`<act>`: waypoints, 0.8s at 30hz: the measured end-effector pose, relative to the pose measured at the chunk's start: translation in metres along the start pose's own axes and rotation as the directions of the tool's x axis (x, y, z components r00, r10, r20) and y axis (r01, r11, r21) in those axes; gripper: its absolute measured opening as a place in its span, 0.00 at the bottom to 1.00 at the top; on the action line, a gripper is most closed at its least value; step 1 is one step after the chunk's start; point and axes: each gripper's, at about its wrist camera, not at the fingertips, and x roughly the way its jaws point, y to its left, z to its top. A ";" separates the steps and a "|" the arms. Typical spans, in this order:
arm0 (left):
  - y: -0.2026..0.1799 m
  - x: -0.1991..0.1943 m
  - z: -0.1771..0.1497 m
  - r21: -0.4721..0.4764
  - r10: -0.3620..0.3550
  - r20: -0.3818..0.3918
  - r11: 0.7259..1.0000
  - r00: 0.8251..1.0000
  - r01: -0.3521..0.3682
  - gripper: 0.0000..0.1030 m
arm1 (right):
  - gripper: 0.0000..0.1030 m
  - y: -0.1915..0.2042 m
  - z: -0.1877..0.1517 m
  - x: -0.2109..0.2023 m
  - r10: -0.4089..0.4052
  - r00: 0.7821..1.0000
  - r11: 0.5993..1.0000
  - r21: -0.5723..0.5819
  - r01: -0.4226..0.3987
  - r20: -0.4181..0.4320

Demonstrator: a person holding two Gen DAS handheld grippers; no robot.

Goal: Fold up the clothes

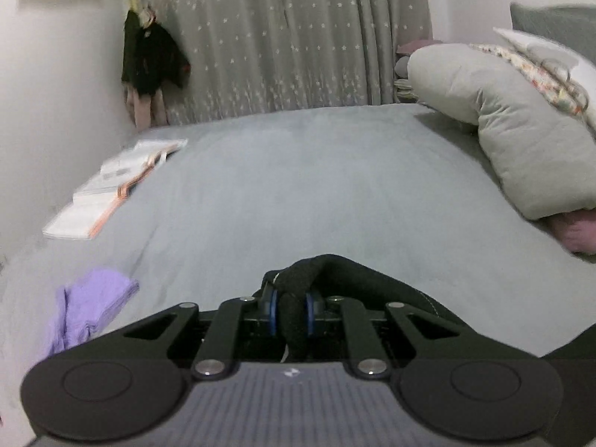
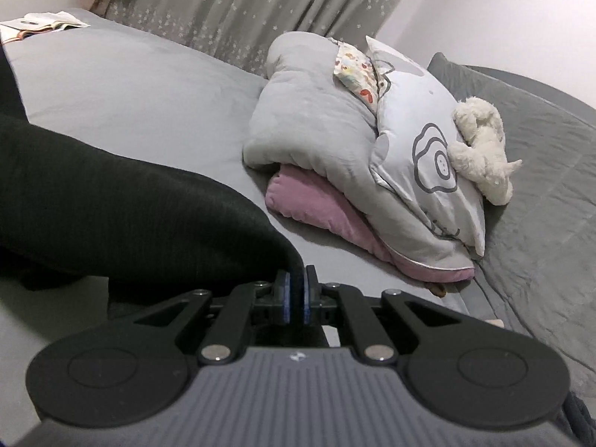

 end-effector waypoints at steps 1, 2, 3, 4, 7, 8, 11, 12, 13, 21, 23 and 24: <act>-0.008 0.010 0.002 0.018 0.008 0.003 1.000 1.000 -0.008 0.14 | 0.07 0.001 0.003 0.007 -0.001 1.000 1.000 -0.003 0.001 -0.005; -0.013 0.019 0.003 0.031 0.011 0.003 0.999 1.000 -0.012 0.14 | 0.07 0.002 0.005 0.015 -0.003 1.000 1.000 -0.006 0.003 -0.008; -0.017 0.027 0.003 0.040 0.015 0.002 0.999 1.000 -0.016 0.14 | 0.07 0.004 0.007 0.022 -0.005 1.000 1.000 -0.010 0.005 -0.010; -0.018 0.033 0.001 0.044 0.020 0.001 0.999 1.000 -0.020 0.14 | 0.07 0.005 0.009 0.029 -0.008 1.000 1.000 -0.013 0.007 -0.012; -0.022 0.063 -0.007 0.040 0.035 -0.034 0.999 0.999 -0.033 0.15 | 0.07 0.013 0.014 0.054 -0.014 1.000 1.000 -0.027 0.013 -0.016; -0.022 0.069 -0.010 0.042 0.031 -0.047 0.999 0.998 -0.029 0.16 | 0.07 0.015 0.016 0.061 -0.012 1.000 1.000 -0.025 0.011 -0.020; -0.020 0.076 -0.017 0.059 0.021 -0.074 0.998 0.997 -0.017 0.25 | 0.10 0.020 0.020 0.078 0.004 0.999 1.000 -0.014 -0.005 -0.043; -0.019 0.076 -0.019 0.071 0.021 -0.074 0.997 0.997 -0.015 0.32 | 0.13 0.021 0.022 0.083 0.012 0.998 1.000 -0.010 -0.013 -0.054; -0.019 0.074 -0.020 0.089 0.020 -0.072 0.996 0.997 -0.013 0.43 | 0.15 0.022 0.023 0.086 0.018 0.998 1.000 -0.007 -0.019 -0.064; -0.004 0.025 -0.026 0.124 -0.086 -0.099 0.987 0.991 0.098 0.75 | 0.51 0.016 0.031 0.075 0.056 0.996 0.998 0.035 -0.054 -0.074; 0.004 0.008 -0.029 0.094 -0.115 -0.116 0.988 0.987 0.126 0.79 | 0.56 0.014 0.034 0.067 0.052 0.997 0.998 0.027 -0.050 -0.062; 0.010 0.001 -0.032 0.073 -0.128 -0.135 0.988 0.982 0.139 0.79 | 0.56 0.011 0.036 0.062 0.055 0.997 0.998 0.036 -0.053 -0.054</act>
